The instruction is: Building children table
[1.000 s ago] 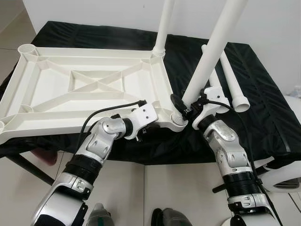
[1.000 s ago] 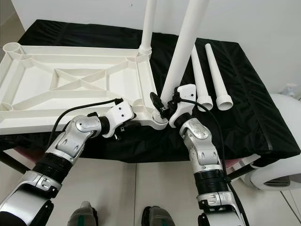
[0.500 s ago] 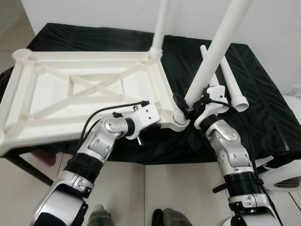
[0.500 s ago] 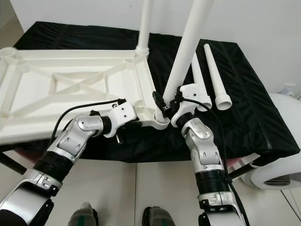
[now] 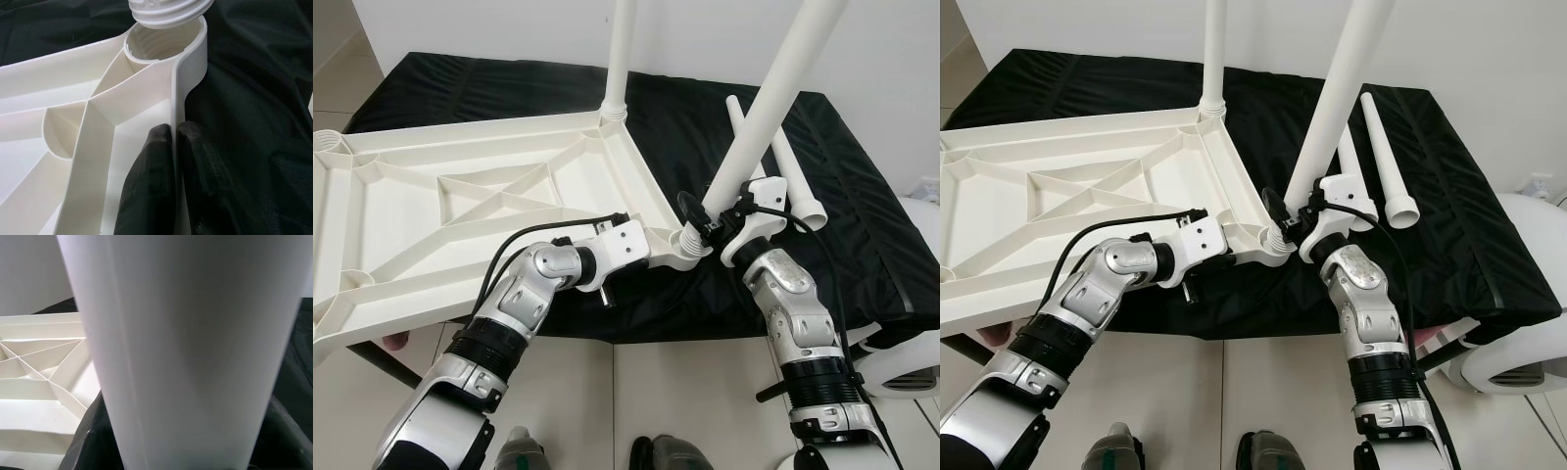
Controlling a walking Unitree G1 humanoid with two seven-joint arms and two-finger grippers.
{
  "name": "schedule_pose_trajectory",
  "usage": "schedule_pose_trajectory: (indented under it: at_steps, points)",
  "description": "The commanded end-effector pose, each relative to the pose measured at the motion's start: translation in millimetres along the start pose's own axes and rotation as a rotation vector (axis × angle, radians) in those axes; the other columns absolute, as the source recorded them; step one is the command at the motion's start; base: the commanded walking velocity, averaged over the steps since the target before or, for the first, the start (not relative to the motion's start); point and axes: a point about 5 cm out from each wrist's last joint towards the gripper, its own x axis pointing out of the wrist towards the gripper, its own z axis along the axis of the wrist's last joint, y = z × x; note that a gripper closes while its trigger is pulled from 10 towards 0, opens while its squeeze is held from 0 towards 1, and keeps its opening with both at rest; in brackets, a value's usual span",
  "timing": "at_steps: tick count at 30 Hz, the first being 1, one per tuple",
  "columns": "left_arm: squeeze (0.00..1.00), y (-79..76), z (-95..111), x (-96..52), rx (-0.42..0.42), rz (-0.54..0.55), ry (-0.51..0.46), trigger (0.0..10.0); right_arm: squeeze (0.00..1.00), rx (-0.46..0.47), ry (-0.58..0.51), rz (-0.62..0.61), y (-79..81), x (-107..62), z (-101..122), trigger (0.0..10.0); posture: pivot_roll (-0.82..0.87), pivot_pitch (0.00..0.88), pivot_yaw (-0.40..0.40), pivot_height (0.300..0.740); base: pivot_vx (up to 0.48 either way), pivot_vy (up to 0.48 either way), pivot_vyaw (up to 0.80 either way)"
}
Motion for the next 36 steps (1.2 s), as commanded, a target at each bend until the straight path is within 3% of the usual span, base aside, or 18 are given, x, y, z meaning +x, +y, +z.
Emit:
schedule_pose_trajectory:
  at_steps: [1, 5, 6, 7, 9, 10, 12, 13, 22, 23, 24, 25, 26, 30, 31, 32, 33, 36]
  points:
    - [0.0, -8.5, -17, -0.3, -0.029, -0.036, 0.074, 10.0, 0.0, -0.005, -0.012, -0.017, -4.5, -0.4, 2, 10.0, 0.02, 0.05, -0.062, 0.74, 0.0, 0.0, 0.0]
    - [0.0, -10.0, -16, 0.1, -0.034, -0.043, 0.067, 10.0, 0.0, -0.006, -0.013, -0.019, -5.1, -0.6, 2, 10.0, 0.02, 0.05, -0.061, 0.74, 0.0, 0.0, 0.0]
    - [0.0, -10.4, -16, 0.6, -0.03, -0.043, 0.069, 7.4, 0.0, -0.005, -0.013, -0.02, -5.2, -0.8, 2, 10.0, 0.02, 0.05, -0.06, 0.74, 0.0, 0.0, 0.0]
    - [0.0, -11.2, -16, 1.2, -0.058, -0.052, 0.065, 10.0, 0.0, -0.006, -0.013, -0.022, -5.2, -0.9, 2, 10.0, 0.02, 0.05, -0.058, 0.74, 0.0, 0.0, 0.0]
    - [0.0, -11.9, -16, 1.6, -0.078, -0.059, 0.061, 10.0, 0.0, -0.006, -0.014, -0.022, -5.2, -1.0, 2, 10.0, 0.02, 0.05, -0.058, 0.74, 0.0, 0.0, 0.0]
    - [1.0, -12.1, -15, 1.7, -0.081, -0.069, 0.056, 10.0, 0.0, -0.006, -0.015, -0.024, -5.2, -1.2, 2, 10.0, 0.02, 0.05, -0.057, 0.74, 0.0, 0.0, 0.0]
    - [1.0, -10.1, -15, 1.9, -0.048, -0.054, 0.076, 10.0, 0.0, -0.005, -0.016, -0.026, -5.2, -1.5, 2, 10.0, 0.02, 0.049, -0.056, 0.74, 0.0, 0.0, 0.0]
    - [0.0, -9.6, -16, 2.4, -0.027, -0.049, 0.094, 10.0, 0.0, -0.005, -0.017, -0.027, -5.1, -2.0, 3, 10.0, 0.02, 0.049, -0.054, 0.74, 0.0, 0.0, 0.0]
    - [0.0, -15.4, -20, 2.5, -0.038, -0.09, 0.112, 10.0, 0.0, -0.004, -0.019, -0.032, -5.2, -3.1, 3, 10.0, 0.01, 0.052, -0.049, 0.74, 0.0, 0.0, 0.0]
    - [0.0, -16.0, -20, 2.5, -0.047, -0.095, 0.112, 9.0, 0.0, -0.003, -0.019, -0.033, -5.1, -3.2, 3, 10.0, 0.01, 0.052, -0.049, 0.74, 0.0, 0.0, 0.0]
    - [0.0, -15.9, -21, 2.2, -0.044, -0.095, 0.12, 9.8, 0.0, -0.003, -0.02, -0.033, -5.0, -3.4, 3, 10.0, 0.01, 0.052, -0.047, 0.74, 0.0, 0.0, 0.0]
    - [0.0, -15.9, -21, 2.2, -0.044, -0.095, 0.12, 9.8, 0.0, -0.003, -0.02, -0.033, -5.0, -3.4, 3, 10.0, 0.01, 0.052, -0.047, 0.74, 0.0, 0.0, 0.0]
    - [0.0, -17.2, -24, 1.2, -0.031, -0.111, 0.149, 0.0, 0.0, -0.003, -0.019, -0.034, -4.8, -3.6, 3, 10.0, 0.01, 0.051, -0.046, 0.74, 0.0, 0.0, 0.0]
    - [0.0, -19.9, -31, -0.9, -0.017, -0.139, 0.202, 0.0, 0.0, -0.002, -0.021, -0.036, -4.5, -4.1, 3, 10.0, 0.01, 0.049, -0.041, 0.74, 0.0, 0.0, 0.0]
    - [0.0, -19.9, -32, -0.7, -0.004, -0.139, 0.22, 4.4, 0.0, -0.001, -0.022, -0.038, -4.6, -4.5, 3, 10.0, 0.01, 0.049, -0.041, 0.74, 0.0, 0.0, 0.0]
    - [0.0, -19.9, -33, -0.5, 0.005, -0.139, 0.233, 4.4, 0.0, -0.001, -0.022, -0.039, -4.8, -4.7, 3, 10.0, 0.01, 0.049, -0.041, 0.74, 0.0, 0.0, 0.0]
    - [0.0, -18.8, -33, 0.3, 0.001, -0.13, 0.236, 10.0, 0.0, 0.0, -0.022, -0.04, -4.7, -5.0, 2, 10.0, 0.01, 0.047, -0.038, 0.74, 0.0, 0.0, 0.0]
    - [0.0, -16.8, -32, 0.9, -0.008, -0.122, 0.234, 10.0, 0.0, 0.002, -0.021, -0.042, -4.5, -5.9, 2, 10.0, 0.01, 0.046, -0.036, 0.74, 0.0, 0.0, 0.0]
